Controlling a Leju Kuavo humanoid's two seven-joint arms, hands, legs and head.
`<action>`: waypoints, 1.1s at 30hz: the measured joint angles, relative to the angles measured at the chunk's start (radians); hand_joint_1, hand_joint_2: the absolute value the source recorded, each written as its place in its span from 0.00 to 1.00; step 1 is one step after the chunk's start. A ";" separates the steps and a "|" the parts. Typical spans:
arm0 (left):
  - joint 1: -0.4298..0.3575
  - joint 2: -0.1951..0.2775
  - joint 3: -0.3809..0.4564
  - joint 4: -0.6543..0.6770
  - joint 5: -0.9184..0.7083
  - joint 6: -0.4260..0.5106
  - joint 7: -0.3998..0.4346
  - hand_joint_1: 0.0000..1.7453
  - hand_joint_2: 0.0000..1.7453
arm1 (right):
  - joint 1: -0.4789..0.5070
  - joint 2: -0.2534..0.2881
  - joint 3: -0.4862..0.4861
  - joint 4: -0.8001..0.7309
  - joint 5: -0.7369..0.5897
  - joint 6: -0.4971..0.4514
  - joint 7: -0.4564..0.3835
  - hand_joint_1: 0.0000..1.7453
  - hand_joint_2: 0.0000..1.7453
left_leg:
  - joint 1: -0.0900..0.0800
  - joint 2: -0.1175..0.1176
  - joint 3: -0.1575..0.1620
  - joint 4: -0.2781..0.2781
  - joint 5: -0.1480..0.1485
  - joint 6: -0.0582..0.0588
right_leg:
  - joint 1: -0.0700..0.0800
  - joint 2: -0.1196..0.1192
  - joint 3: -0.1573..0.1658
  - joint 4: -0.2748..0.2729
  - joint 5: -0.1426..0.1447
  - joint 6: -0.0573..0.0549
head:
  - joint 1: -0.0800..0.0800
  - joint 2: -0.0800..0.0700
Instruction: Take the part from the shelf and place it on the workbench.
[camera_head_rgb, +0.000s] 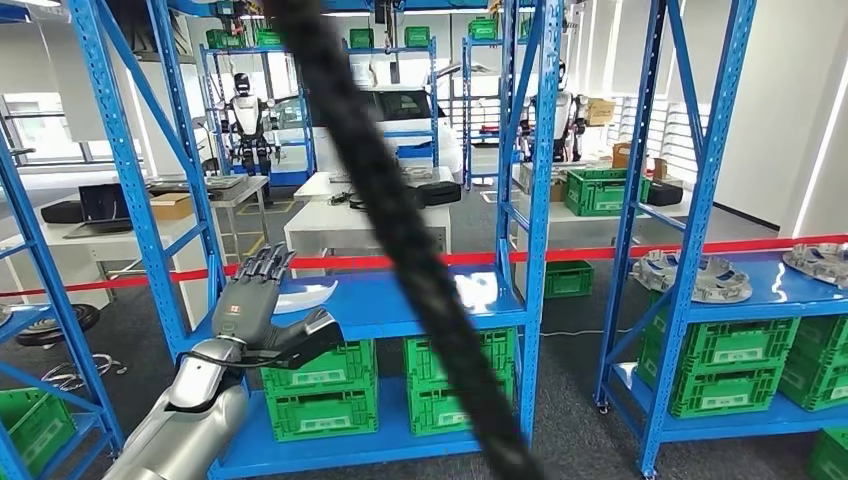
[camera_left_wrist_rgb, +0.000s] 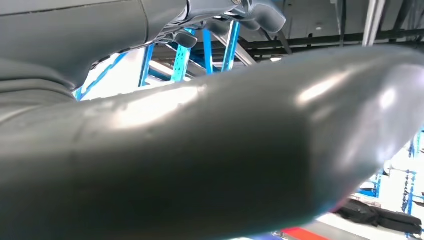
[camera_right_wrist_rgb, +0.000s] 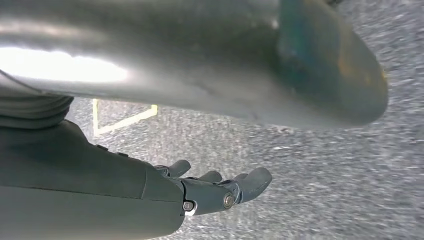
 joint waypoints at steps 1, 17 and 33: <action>0.000 0.001 0.000 -0.001 0.000 0.000 0.001 0.00 0.00 | 0.000 0.000 0.000 0.000 0.000 0.001 -0.001 0.00 0.00 | -0.003 -0.002 0.007 -0.019 0.013 0.005 | 0.000 0.002 0.006 -0.002 -0.002 0.007 | 0.000 0.000; 0.015 -0.002 -0.014 -0.005 0.007 -0.002 0.005 0.00 0.00 | 0.004 -0.001 0.000 0.006 0.008 0.005 0.005 0.00 0.00 | 0.002 -0.009 0.238 -0.034 -0.174 0.004 | 0.017 -0.036 -0.193 0.000 0.166 0.005 | 0.004 -0.001; 0.037 0.037 -0.016 -0.011 0.022 0.007 0.001 0.00 0.00 | 0.000 0.002 0.000 0.010 0.008 0.004 -0.002 0.00 0.00 | -0.004 -0.011 -0.040 -0.038 0.084 0.010 | 0.009 0.004 0.126 -0.026 -0.058 0.002 | 0.000 0.000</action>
